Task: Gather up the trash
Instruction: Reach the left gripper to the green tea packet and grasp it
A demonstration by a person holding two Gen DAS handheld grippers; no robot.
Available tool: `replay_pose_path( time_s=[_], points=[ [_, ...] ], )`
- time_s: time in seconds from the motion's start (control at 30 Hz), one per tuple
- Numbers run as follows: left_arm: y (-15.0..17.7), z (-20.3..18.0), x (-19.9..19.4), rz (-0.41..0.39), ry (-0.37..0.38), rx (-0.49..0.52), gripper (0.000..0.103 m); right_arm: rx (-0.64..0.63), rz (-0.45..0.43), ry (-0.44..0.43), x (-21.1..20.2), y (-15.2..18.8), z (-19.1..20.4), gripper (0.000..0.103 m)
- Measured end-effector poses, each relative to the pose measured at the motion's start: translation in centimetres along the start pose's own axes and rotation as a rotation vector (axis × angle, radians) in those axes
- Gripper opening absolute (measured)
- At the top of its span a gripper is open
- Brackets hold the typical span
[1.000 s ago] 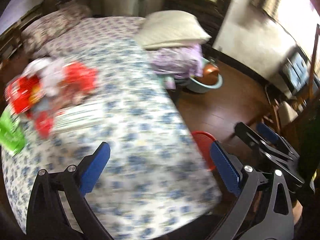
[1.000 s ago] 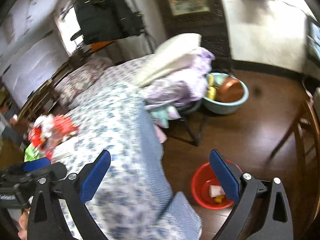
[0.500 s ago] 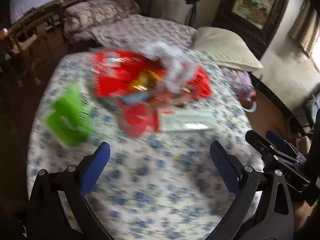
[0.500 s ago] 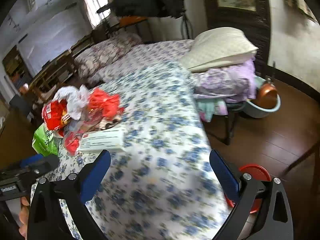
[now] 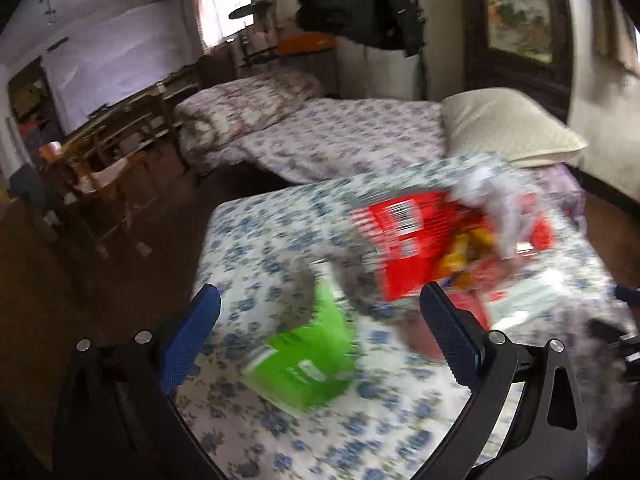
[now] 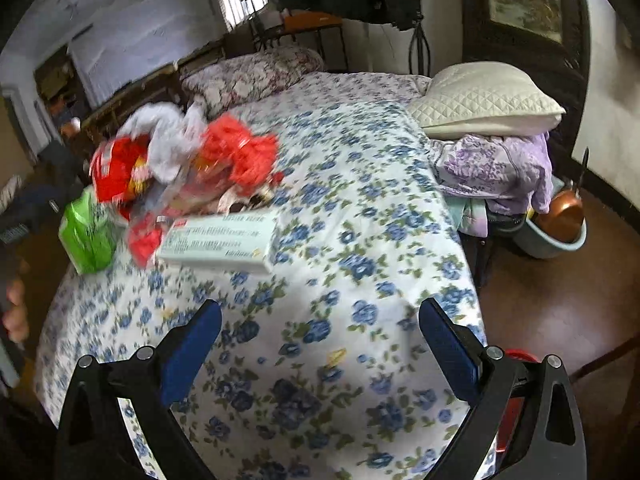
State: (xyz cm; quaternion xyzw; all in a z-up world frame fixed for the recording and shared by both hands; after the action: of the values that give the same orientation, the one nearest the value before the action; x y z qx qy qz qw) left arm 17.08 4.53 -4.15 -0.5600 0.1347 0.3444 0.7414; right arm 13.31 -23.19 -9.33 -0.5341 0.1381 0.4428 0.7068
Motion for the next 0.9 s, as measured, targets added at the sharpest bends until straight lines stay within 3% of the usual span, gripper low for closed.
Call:
replay_pose_path(
  time_s=[0.23,0.3,0.4,0.5,0.6,0.63,0.8,0.9],
  points=[
    [1.5,-1.9,1.5,0.069,0.041,-0.007,0.096,0.117,-0.015,-0.026,-0.8,0.1,-1.7,0.097],
    [1.7,-2.0,1.3,0.059,0.013,-0.021,0.096,0.108,-0.02,-0.023,-1.2,0.1,-1.5,0.097],
    [1.6,-2.8,0.1,0.036,0.045,-0.003,0.096,0.101,-0.023,-0.01,-1.4,0.2,-1.4,0.097],
    [1.8,-3.6,-2.0,0.061,0.173,-0.012,0.096,0.119,-0.017,-0.02,-1.5,0.2,-1.5,0.097],
    [2.7,-4.9,-3.3,0.199,0.378,-0.043,0.096,0.12,-0.021,-0.028,-1.6,0.1,-1.4,0.097],
    [2.8,-5.0,-3.3,0.225,0.396,-0.053,0.096,0.117,-0.021,-0.027,-1.6,0.0,-1.3,0.097],
    [2.7,-3.9,-2.4,0.221,0.298,-0.076,0.096,0.109,-0.011,-0.033,-1.4,0.1,-1.0,0.097],
    [3.2,-3.7,-1.4,0.264,0.291,-0.071,0.096,0.111,-0.011,-0.033,-1.4,0.1,-1.1,0.097]
  ],
)
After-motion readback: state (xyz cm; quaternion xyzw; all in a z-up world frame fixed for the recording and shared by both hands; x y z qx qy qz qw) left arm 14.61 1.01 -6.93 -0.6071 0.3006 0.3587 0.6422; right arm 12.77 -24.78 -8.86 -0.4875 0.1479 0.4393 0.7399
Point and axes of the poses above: each gripper's, at about its wrist camera, not at the fingertips, and x roughly the way its jaws point, z to its left, y to its underside, the point moved 6 cm from there along x, roughly the way its jaws point, and after that the axes turned 15 degrees about -y, right-handed, at the moved point
